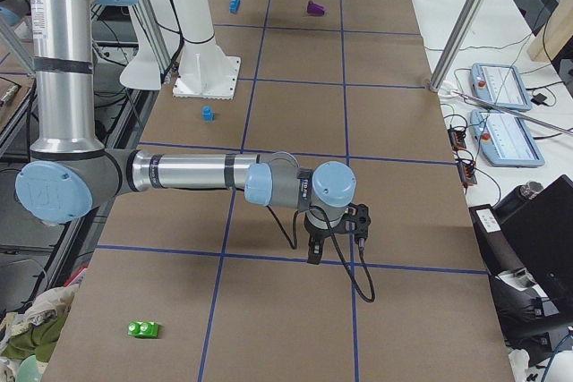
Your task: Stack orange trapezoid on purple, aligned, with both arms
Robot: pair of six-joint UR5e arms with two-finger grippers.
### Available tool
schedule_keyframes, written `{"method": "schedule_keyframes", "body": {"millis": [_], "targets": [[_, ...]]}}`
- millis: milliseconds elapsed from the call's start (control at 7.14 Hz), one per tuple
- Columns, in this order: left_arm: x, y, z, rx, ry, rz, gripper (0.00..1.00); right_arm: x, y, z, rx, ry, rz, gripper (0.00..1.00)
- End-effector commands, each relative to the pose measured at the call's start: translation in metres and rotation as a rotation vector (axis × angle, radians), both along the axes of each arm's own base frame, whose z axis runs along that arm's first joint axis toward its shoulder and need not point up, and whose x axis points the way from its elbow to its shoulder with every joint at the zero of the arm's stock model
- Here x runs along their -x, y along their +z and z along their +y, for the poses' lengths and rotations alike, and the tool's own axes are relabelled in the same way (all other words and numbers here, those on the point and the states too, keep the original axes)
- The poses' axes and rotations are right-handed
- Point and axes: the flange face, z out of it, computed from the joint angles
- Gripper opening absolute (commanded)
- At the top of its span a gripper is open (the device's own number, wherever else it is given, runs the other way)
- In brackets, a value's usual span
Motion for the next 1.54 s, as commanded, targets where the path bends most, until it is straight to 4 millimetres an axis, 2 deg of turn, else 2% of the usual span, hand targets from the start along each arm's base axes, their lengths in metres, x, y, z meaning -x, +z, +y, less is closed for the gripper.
{"method": "schedule_keyframes", "body": {"millis": [0,280,420,560,700,840,980,1120,1260,1400], "targets": [[0.0,-0.004,-0.001,-0.005,0.0,0.001,1.0,0.0,-0.005,-0.004,-0.011,0.0,0.0,1.0],[-0.003,-0.065,-0.005,-0.093,-0.004,0.008,1.0,0.0,-0.014,-0.007,-0.03,0.0,-0.001,1.0],[-0.022,-0.08,-0.013,-0.15,0.036,0.011,1.0,0.0,-0.027,-0.009,-0.053,0.002,-0.004,1.0],[-0.03,-0.091,-0.014,-0.173,0.039,0.024,1.0,0.0,-0.041,-0.011,-0.086,-0.001,-0.004,1.0],[-0.052,-0.12,-0.021,-0.209,0.057,0.037,1.0,0.001,-0.063,-0.028,-0.124,0.002,-0.012,1.0],[-0.079,-0.128,-0.023,-0.14,0.031,0.094,1.0,0.001,-0.069,-0.028,-0.13,0.005,-0.024,1.0],[-0.137,-0.133,-0.019,-0.044,0.032,0.122,1.0,0.004,-0.069,-0.028,-0.116,0.014,-0.022,1.0],[-0.174,-0.139,-0.012,-0.013,-0.017,0.158,1.0,0.004,-0.068,-0.028,-0.109,0.019,-0.025,1.0],[-0.21,-0.133,0.004,0.0,-0.07,0.153,1.0,0.004,-0.068,-0.028,-0.108,0.02,-0.025,1.0],[-0.242,-0.116,0.021,-0.019,-0.076,0.125,1.0,0.005,-0.066,-0.029,-0.104,0.018,-0.024,1.0]]}}
